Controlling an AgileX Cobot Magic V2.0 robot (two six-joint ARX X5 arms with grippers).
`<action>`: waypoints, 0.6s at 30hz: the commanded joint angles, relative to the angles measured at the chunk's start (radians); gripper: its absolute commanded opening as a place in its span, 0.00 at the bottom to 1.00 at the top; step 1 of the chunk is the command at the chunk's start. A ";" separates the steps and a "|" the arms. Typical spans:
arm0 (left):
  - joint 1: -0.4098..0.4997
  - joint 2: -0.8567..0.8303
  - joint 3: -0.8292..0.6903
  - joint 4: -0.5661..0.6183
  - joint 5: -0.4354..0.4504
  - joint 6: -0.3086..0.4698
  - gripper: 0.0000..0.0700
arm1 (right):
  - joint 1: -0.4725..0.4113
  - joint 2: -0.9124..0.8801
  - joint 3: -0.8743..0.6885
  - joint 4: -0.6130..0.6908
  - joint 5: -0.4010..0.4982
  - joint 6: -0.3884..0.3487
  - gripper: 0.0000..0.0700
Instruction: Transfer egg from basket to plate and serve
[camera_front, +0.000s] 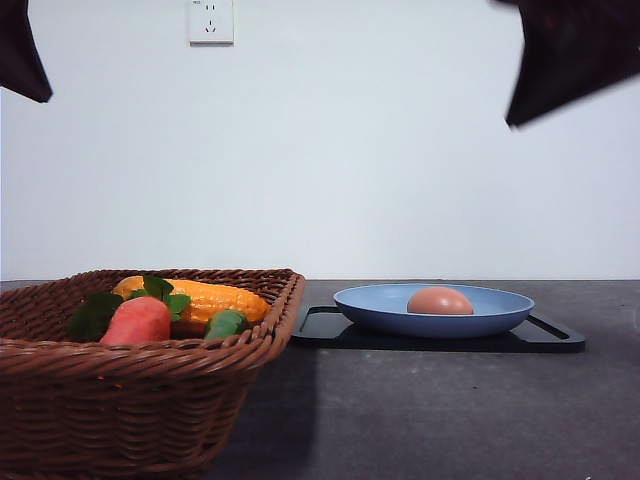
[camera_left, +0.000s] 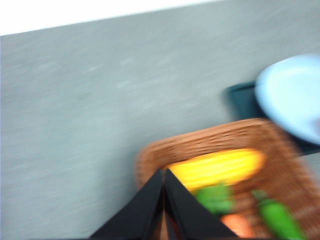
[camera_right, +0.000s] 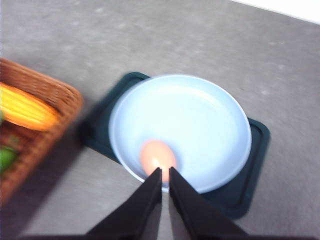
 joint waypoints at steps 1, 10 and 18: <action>-0.008 -0.030 -0.052 0.039 0.010 -0.047 0.00 | 0.019 -0.014 -0.082 0.115 0.022 0.024 0.00; -0.011 -0.098 -0.149 0.040 0.011 -0.154 0.00 | 0.035 -0.022 -0.269 0.388 0.027 0.099 0.00; -0.011 -0.098 -0.149 0.047 0.011 -0.153 0.00 | 0.034 -0.023 -0.269 0.400 0.027 0.096 0.00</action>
